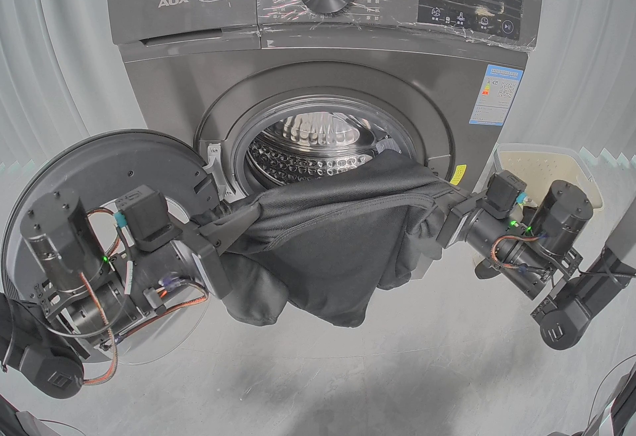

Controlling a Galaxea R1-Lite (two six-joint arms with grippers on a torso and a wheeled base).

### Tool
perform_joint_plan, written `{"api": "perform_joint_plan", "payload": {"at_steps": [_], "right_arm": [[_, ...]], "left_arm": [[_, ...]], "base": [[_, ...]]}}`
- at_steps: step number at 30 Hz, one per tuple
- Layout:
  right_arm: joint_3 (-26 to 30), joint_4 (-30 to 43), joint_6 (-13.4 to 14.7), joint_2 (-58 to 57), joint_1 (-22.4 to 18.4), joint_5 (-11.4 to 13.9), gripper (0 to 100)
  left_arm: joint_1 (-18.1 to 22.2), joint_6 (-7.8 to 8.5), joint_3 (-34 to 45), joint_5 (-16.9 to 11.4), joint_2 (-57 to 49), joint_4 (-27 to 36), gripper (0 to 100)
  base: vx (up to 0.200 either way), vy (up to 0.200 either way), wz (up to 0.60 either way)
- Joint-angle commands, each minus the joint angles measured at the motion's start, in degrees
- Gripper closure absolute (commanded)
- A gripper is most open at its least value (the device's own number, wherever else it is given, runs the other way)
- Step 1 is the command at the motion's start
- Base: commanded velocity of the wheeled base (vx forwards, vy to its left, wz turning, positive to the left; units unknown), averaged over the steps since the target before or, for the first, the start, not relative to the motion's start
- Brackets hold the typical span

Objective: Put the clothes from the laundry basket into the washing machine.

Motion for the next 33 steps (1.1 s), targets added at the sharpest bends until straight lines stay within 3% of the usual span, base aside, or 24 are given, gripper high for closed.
{"api": "perform_joint_plan", "payload": {"at_steps": [1,6,8,14,21,29,30,33], "right_arm": [[1.9,0.1,0.3,-7.4,-0.1,-0.6,100],[0.7,0.1,0.5,-8.1,0.6,-3.0,100],[0.2,0.0,0.7,-8.0,2.8,-4.1,100],[2.4,0.1,0.7,-7.4,4.5,-4.0,100],[5.0,-0.1,0.6,-2.0,3.6,-3.9,100],[3.5,-0.2,0.7,5.4,1.5,-3.7,100],[2.9,-0.2,0.7,6.1,1.2,-3.7,0],[0.2,-0.2,0.7,7.7,0.8,-3.7,0]], "left_arm": [[-0.1,-0.10,4.3,-0.3,-4.4,-1.6,100],[-0.1,0.87,4.0,-0.3,-3.4,-2.9,100],[0.0,0.78,2.8,-0.1,-2.7,-3.8,100],[1.3,0.25,-0.2,1.7,-2.0,-6.0,100],[1.5,0.25,-0.2,1.8,-0.9,-6.4,100],[1.0,0.34,-0.1,1.7,-1.2,-6.5,100],[0.9,0.34,-0.2,1.7,-1.2,-6.5,100],[0.8,0.34,-0.3,1.6,-1.5,-6.5,100]], "base": [[0.000,0.000,0.00],[0.000,0.000,0.00],[0.000,0.000,0.00],[0.000,0.000,0.00],[0.000,0.000,0.00],[0.000,0.000,0.00],[0.000,0.000,0.00],[0.000,0.000,0.00]]}}
